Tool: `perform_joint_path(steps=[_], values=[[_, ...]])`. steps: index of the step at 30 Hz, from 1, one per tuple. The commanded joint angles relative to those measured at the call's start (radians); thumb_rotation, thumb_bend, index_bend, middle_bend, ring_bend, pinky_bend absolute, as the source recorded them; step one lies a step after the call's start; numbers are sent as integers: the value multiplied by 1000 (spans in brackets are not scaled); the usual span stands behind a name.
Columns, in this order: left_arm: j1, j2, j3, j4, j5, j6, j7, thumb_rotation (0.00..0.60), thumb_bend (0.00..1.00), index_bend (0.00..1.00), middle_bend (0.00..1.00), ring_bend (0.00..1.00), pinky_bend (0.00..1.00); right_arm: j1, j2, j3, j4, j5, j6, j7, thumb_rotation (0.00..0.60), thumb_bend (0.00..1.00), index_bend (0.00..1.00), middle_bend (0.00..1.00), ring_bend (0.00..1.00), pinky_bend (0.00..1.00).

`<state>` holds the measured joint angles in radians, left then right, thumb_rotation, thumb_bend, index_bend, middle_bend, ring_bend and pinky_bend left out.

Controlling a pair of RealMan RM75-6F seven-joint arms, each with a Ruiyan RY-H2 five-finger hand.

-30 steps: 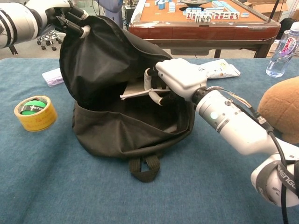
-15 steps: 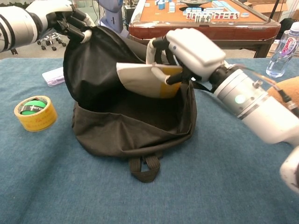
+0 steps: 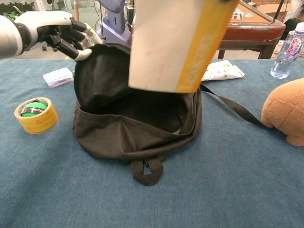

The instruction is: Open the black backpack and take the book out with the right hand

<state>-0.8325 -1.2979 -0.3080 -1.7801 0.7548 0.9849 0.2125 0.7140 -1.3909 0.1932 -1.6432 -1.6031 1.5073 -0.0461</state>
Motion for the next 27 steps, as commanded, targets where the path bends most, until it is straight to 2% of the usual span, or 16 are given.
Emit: perform_joint_path(steps=[1,7,11,16,20,23,27], values=[[40,51,44,-52,73,22,8,600,416,272,372,366,344,-65,107,22,-92,31,17,1,600,481,876,681,671,698],[84,131,93,-114,136,22,12,600,356,154,328,331,334,-109,159,34,-78,88,1,23,600,481,876,681,671,698],[114,171,110,-146,182,34,-9,600,339,136,322,330,332,-108,152,63,-12,132,-19,31,600,481,876,680,671,698],[142,202,117,-158,226,46,-40,600,332,133,320,330,332,-80,106,87,124,164,-70,38,600,480,876,679,671,698],[157,216,121,-148,231,40,-68,600,331,134,320,330,332,-73,95,106,174,186,-100,116,600,479,876,679,671,698],[164,224,121,-139,229,31,-88,600,331,134,320,330,332,-64,73,104,240,180,-102,62,600,477,876,679,670,698],[170,228,117,-134,231,30,-104,600,332,134,320,330,332,-36,26,101,316,212,-176,77,600,473,876,679,671,698]])
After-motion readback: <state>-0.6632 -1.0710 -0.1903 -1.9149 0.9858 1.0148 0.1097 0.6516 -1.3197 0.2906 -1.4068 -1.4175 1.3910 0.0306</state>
